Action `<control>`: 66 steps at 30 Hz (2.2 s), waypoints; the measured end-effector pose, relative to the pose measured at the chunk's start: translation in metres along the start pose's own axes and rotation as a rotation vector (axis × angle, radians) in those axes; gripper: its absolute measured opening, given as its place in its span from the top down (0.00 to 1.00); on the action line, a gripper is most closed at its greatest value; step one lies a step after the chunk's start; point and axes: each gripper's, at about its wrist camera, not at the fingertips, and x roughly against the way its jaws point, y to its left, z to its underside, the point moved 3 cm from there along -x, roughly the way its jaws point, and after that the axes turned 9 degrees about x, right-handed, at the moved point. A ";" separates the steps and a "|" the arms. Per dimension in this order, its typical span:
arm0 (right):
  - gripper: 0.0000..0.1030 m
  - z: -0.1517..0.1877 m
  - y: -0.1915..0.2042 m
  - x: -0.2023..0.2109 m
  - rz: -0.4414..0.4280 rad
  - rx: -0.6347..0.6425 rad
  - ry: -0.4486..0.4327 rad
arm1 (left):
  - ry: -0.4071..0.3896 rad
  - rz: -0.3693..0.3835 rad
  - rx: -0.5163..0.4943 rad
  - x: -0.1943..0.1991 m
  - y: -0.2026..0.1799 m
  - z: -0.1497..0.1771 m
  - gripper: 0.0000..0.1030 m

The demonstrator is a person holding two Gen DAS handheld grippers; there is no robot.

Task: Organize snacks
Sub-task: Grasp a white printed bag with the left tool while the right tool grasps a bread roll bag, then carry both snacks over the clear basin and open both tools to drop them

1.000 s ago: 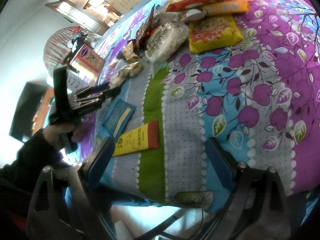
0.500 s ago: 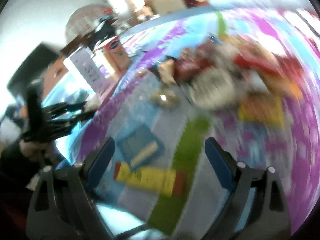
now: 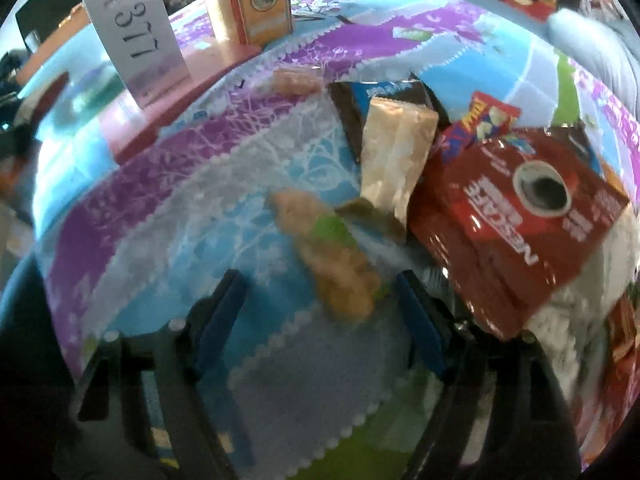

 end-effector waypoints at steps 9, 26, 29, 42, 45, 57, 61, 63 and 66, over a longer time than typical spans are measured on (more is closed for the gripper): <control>0.60 -0.003 -0.001 0.025 0.021 -0.144 -0.096 | -0.030 -0.004 0.058 0.021 0.002 0.005 0.54; 0.66 0.007 0.093 0.146 0.074 -0.214 -0.307 | -0.162 -0.141 0.129 0.085 0.009 0.009 0.54; 0.66 0.007 0.096 0.160 0.100 -0.203 -0.331 | -0.176 -0.185 0.123 0.091 0.011 0.008 0.54; 0.65 0.004 0.102 0.200 0.150 -0.187 -0.403 | -0.197 -0.209 0.114 0.104 0.005 0.005 0.54; 0.65 0.004 0.101 0.203 0.150 -0.194 -0.409 | -0.195 -0.212 0.117 0.105 0.005 0.005 0.54; 0.66 0.000 0.101 0.209 0.155 -0.193 -0.418 | -0.200 -0.223 0.129 0.108 0.010 0.006 0.54; 0.65 -0.005 0.105 0.212 0.153 -0.184 -0.423 | -0.203 -0.231 0.138 0.109 0.014 0.004 0.54; 0.65 -0.007 0.107 0.213 0.153 -0.180 -0.427 | -0.208 -0.236 0.142 0.111 0.016 0.004 0.54; 0.66 -0.011 0.109 0.216 0.151 -0.173 -0.435 | -0.213 -0.248 0.142 0.112 0.017 0.003 0.54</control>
